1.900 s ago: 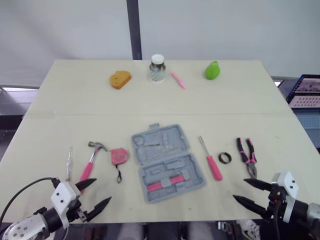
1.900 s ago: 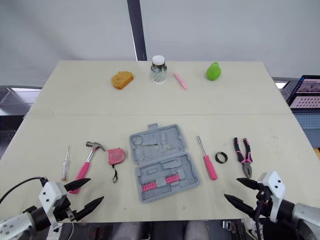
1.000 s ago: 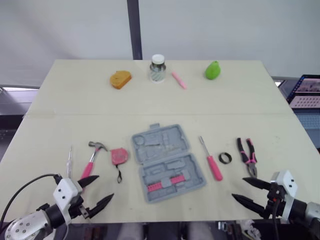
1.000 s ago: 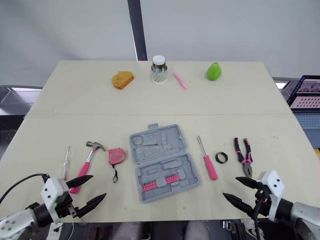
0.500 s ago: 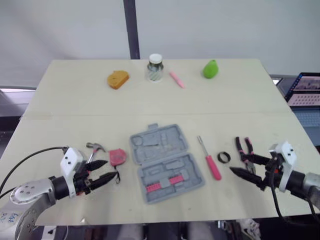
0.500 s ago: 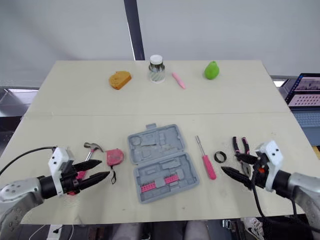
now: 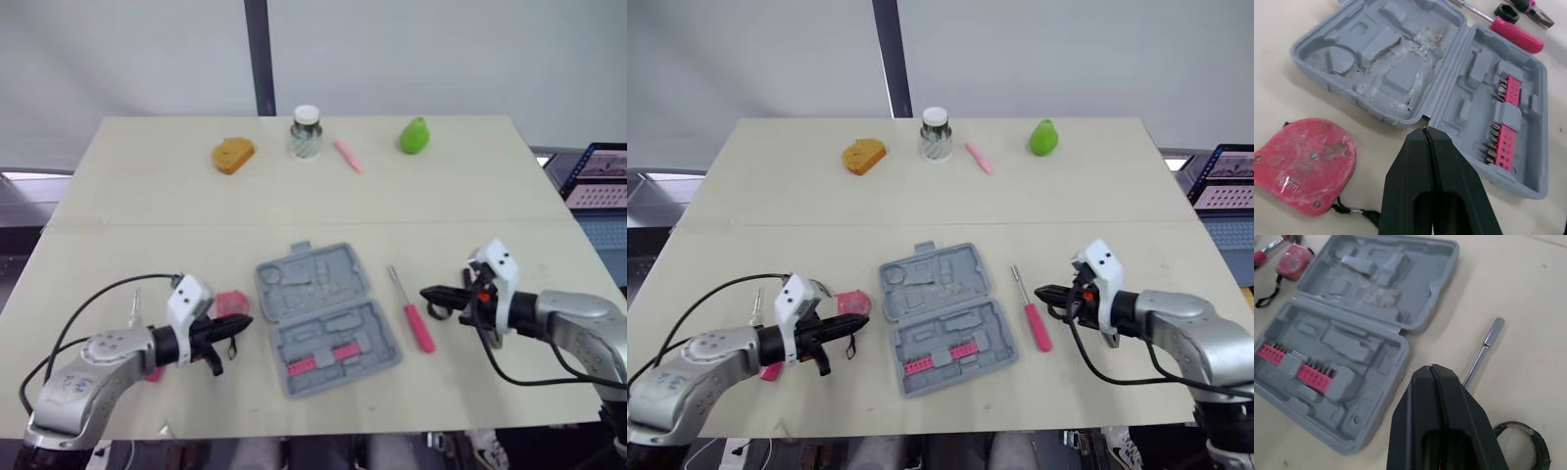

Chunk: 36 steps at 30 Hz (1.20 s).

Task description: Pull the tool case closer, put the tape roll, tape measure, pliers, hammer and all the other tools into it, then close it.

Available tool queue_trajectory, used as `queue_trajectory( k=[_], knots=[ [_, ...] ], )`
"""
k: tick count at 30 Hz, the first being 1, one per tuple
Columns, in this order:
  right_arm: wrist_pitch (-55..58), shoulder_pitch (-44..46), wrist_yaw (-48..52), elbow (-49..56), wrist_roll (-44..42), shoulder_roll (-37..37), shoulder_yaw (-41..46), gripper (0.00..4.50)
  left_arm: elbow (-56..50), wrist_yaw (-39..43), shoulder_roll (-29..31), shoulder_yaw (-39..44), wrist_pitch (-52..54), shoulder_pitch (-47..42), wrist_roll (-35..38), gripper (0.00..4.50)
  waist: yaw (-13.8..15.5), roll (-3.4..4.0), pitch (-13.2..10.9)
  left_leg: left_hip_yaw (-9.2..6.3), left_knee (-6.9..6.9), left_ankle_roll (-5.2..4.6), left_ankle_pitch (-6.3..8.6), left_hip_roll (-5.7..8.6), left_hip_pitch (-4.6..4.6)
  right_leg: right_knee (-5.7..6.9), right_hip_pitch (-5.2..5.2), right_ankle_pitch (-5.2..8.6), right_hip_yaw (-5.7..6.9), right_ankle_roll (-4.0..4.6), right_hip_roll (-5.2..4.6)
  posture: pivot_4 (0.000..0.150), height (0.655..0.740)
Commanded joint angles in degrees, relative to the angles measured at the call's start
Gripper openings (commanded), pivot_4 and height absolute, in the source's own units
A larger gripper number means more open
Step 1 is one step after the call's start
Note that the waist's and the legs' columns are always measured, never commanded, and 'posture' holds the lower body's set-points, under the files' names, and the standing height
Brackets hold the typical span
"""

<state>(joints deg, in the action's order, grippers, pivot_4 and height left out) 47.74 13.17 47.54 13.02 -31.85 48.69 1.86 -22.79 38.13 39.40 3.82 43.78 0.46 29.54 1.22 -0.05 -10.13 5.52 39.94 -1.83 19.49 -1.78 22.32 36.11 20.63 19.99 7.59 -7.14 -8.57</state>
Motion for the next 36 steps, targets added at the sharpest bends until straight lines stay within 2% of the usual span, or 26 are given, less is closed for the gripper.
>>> queue_trajectory(
  k=[1,13,28,36],
  knots=[
    [-1.18,4.20,0.12,-3.39,4.56,-0.41,-4.58,0.01,0.76,-0.72,-0.05,-1.70,0.00,-0.74,-1.93,0.00,-0.15,0.00,0.00,0.01,0.00,0.00,0.00,0.00,0.01,0.05,0.03,0.00,0.00,0.00,0.00,0.150,0.6950],
    [-5.79,13.73,3.13,-15.19,12.46,-6.26,-12.85,0.01,8.79,0.34,-2.31,-8.08,-4.43,-5.10,-8.30,0.00,0.01,-0.01,-0.01,0.01,0.04,0.00,-0.02,0.03,0.10,0.31,0.12,0.00,0.01,0.00,-0.02,0.150,0.6950],
    [-9.28,18.48,5.96,-23.39,17.22,-13.66,-17.06,0.01,11.73,1.22,-5.27,-11.85,-5.66,-7.43,-11.48,0.00,-0.37,-0.01,-0.01,0.03,0.04,0.04,-0.05,0.02,0.09,0.41,0.18,0.00,0.00,0.00,0.00,0.150,0.6950],
    [-9.49,18.71,6.91,-24.06,18.63,-16.18,-17.48,0.01,12.49,1.02,-7.00,-12.57,-5.85,-8.43,-12.84,0.00,-0.15,-0.01,-0.01,0.01,0.05,0.03,-0.05,0.04,0.09,0.42,0.17,0.00,0.00,0.00,-0.01,0.150,0.6950]
  ],
)
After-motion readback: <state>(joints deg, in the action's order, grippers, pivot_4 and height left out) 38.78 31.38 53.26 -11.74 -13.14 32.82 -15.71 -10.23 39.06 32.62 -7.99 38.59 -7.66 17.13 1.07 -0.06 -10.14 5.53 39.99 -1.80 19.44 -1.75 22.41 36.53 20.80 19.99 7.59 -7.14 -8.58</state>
